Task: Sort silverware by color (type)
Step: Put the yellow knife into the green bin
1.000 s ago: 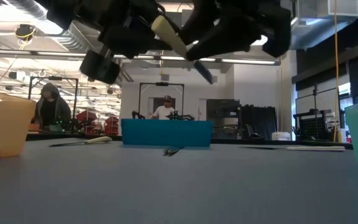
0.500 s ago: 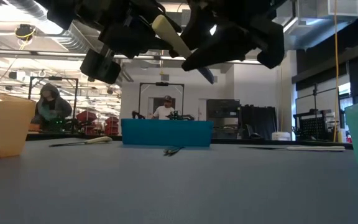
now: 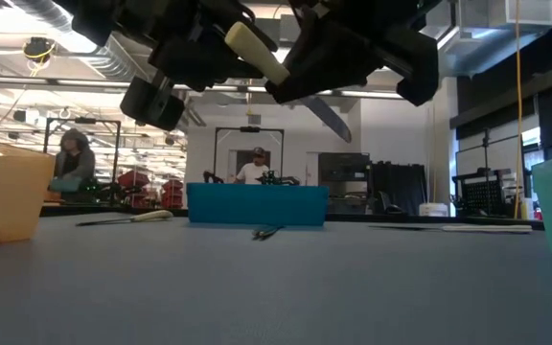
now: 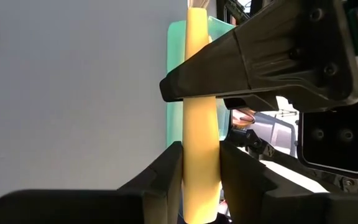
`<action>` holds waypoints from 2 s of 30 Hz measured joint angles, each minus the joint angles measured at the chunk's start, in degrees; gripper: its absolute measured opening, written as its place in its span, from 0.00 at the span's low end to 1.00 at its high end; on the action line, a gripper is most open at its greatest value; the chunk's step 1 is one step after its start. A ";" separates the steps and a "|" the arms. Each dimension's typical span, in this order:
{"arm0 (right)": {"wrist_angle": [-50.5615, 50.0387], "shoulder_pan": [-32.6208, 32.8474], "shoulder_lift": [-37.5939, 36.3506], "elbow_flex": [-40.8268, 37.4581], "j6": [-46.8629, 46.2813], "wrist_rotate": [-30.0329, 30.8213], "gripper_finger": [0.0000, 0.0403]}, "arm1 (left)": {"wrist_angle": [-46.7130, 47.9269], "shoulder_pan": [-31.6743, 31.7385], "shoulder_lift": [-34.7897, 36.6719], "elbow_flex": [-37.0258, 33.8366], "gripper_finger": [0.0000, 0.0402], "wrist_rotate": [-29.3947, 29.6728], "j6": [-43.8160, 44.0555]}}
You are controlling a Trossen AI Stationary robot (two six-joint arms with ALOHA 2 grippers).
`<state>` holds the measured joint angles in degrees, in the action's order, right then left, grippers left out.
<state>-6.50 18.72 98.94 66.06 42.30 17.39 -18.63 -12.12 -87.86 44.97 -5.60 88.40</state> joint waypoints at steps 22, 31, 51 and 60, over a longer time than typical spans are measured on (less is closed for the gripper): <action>-0.04 0.00 0.00 0.00 0.22 -4.01 0.04 | -0.02 0.12 0.00 0.00 0.26 -3.07 -0.45; -2.92 0.77 -0.02 0.00 0.18 -5.59 0.03 | 0.09 0.11 0.00 0.00 0.26 -1.37 -1.99; -27.24 10.12 -0.63 16.77 -20.12 4.07 0.04 | 0.09 2.08 0.03 0.00 0.26 6.90 -31.86; -38.17 12.38 -2.09 24.13 -50.97 5.79 0.03 | 0.11 2.51 0.03 0.00 0.26 8.00 -40.97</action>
<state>-44.67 31.10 96.84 90.19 -8.66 23.18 -18.52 -9.61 -87.83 44.97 2.39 47.43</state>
